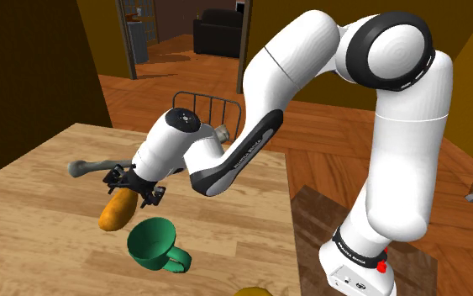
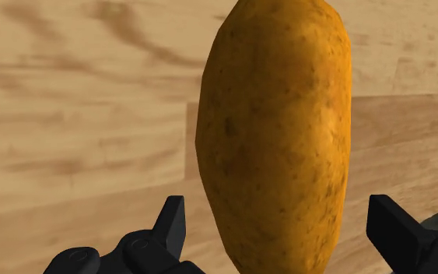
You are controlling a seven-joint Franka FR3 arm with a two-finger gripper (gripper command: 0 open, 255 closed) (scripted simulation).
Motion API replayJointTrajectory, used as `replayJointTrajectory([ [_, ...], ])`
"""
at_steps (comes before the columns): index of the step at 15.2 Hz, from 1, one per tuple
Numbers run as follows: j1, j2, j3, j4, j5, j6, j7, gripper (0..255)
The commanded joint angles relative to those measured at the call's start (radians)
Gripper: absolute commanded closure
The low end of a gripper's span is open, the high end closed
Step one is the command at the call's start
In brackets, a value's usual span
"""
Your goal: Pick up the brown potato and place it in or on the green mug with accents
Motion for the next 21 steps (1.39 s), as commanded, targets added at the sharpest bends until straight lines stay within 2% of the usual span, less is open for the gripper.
replayJointTrajectory([
  [1,0.001,0.001,-0.001,0.001,-0.002,0.000,0.001,0],
  [4,0.001,0.001,-0.001,0.001,-0.001,0.000,0.001,0],
  [5,0.001,0.001,-0.001,0.001,-0.001,0.000,0.001,255],
  [14,0.002,0.001,-0.001,0.001,-0.001,0.000,0.001,255],
  [21,-0.112,-0.066,0.138,-0.013,0.162,-0.062,-0.143,255],
])
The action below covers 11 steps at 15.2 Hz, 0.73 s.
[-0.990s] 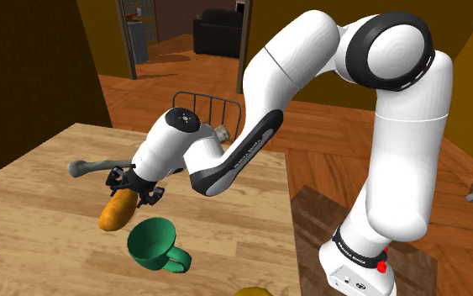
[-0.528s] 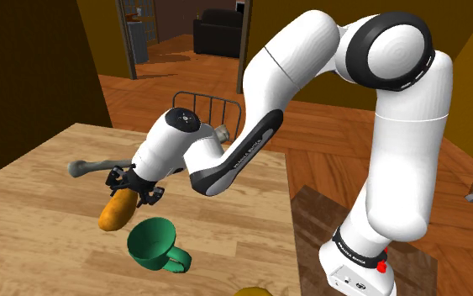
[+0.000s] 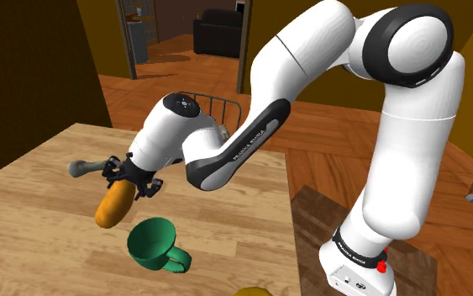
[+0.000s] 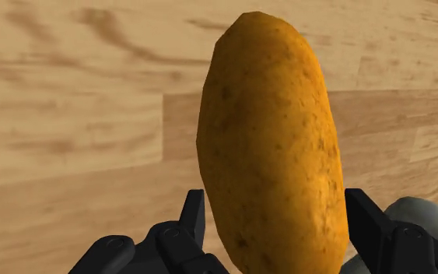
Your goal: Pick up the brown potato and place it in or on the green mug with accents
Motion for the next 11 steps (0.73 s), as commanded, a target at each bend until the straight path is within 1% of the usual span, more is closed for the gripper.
replayJointTrajectory([
  [1,-0.029,-0.019,0.035,-0.003,0.045,-0.016,-0.038,255],
  [6,-0.097,-0.067,0.120,-0.002,0.164,-0.061,-0.137,255],
  [11,-0.152,-0.116,0.189,0.008,0.283,-0.108,-0.230,255],
])
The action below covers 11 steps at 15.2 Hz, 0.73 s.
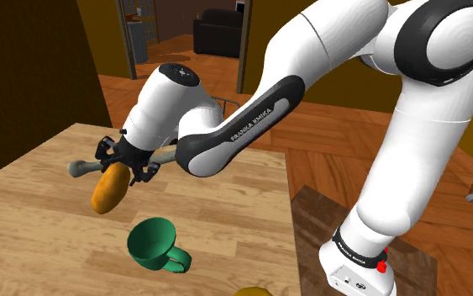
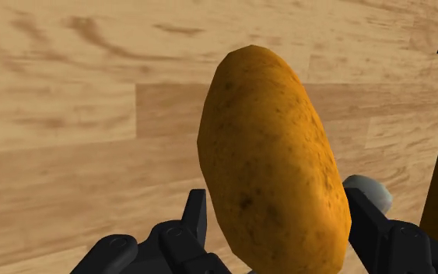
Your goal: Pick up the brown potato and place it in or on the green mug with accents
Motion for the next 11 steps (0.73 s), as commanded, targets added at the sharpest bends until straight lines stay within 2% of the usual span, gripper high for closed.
replayJointTrajectory([
  [1,-0.022,-0.022,0.025,0.001,0.050,-0.017,-0.039,255],
  [11,-0.077,-0.116,0.094,0.050,0.255,-0.126,-0.194,255],
])
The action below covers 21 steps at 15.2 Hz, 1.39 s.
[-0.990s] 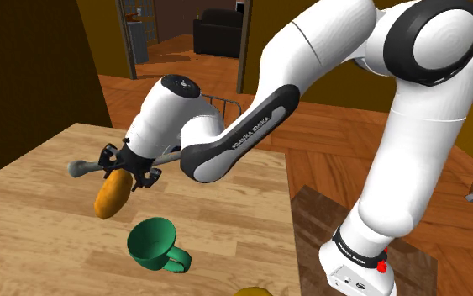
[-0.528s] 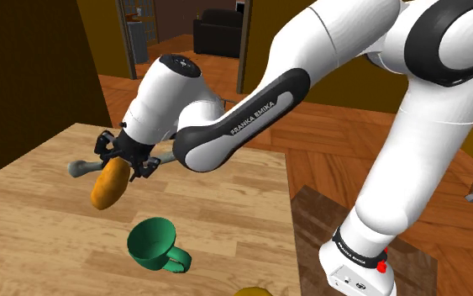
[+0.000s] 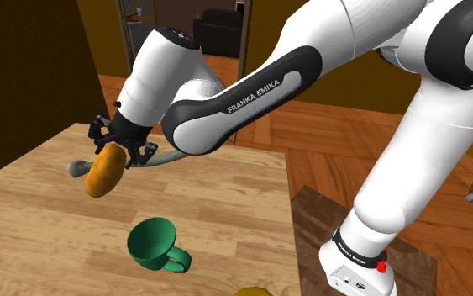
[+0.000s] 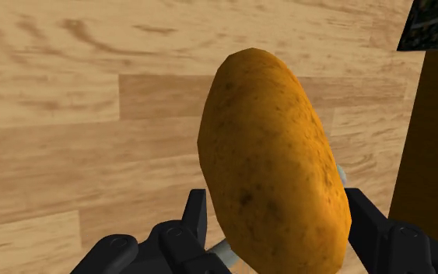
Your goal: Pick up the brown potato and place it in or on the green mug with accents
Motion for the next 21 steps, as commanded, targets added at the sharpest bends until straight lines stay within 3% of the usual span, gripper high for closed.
replayJointTrajectory([
  [1,-0.004,-0.019,0.007,0.012,0.035,-0.024,-0.023,255],
  [4,-0.007,-0.039,0.010,0.029,0.072,-0.054,-0.050,255],
  [7,0.012,-0.181,0.017,-0.081,0.245,-0.040,-0.130,255],
  [10,0.089,-0.309,-0.020,-0.176,0.382,-0.045,-0.183,255],
  [13,0.175,-0.425,-0.058,-0.262,0.474,-0.063,-0.201,255],
  [19,0.334,-0.650,-0.094,-0.408,0.591,-0.131,-0.171,255],
  [21,0.333,-0.637,-0.082,-0.426,0.594,-0.100,-0.169,255],
])
